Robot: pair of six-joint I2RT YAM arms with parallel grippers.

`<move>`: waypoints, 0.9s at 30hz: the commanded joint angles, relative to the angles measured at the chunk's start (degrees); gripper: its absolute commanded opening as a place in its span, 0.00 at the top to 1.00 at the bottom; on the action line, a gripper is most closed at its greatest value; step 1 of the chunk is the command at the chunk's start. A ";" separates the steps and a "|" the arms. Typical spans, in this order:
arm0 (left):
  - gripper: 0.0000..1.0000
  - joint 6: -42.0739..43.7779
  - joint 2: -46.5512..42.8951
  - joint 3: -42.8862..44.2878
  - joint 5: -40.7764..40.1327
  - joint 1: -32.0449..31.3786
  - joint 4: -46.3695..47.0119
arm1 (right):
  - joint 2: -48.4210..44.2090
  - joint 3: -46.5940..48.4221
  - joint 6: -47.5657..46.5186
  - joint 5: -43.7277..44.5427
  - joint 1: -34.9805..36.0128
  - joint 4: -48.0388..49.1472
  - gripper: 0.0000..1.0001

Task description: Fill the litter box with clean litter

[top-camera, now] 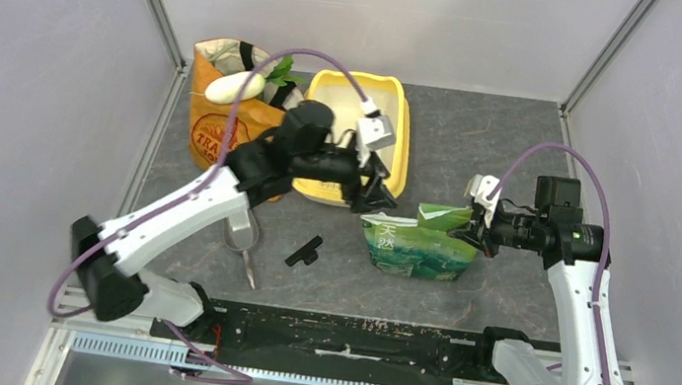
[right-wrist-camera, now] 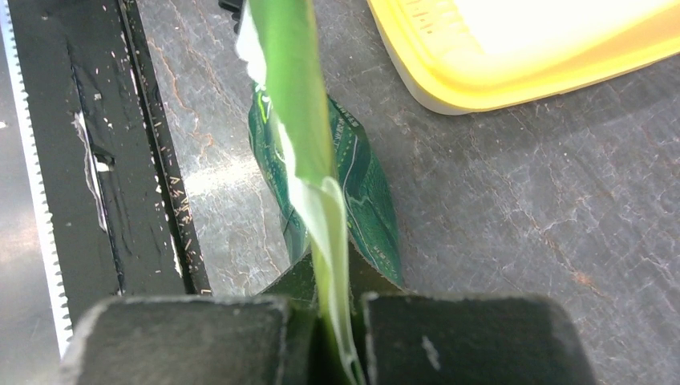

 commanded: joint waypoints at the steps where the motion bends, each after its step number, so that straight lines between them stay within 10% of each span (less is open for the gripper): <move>1: 0.34 6.98 -8.52 -2.81 -6.58 0.76 -11.25 | -1.78 0.53 -4.42 -2.20 -0.09 -0.18 1.00; 7: 0.50 18.75 -8.64 -3.98 -4.95 0.96 -13.89 | -1.95 1.26 -9.95 -3.14 -0.15 -2.70 1.00; 27: 0.55 31.18 2.33 2.89 4.79 -0.02 -14.87 | -1.93 1.84 -13.85 -3.36 -0.09 -4.73 1.00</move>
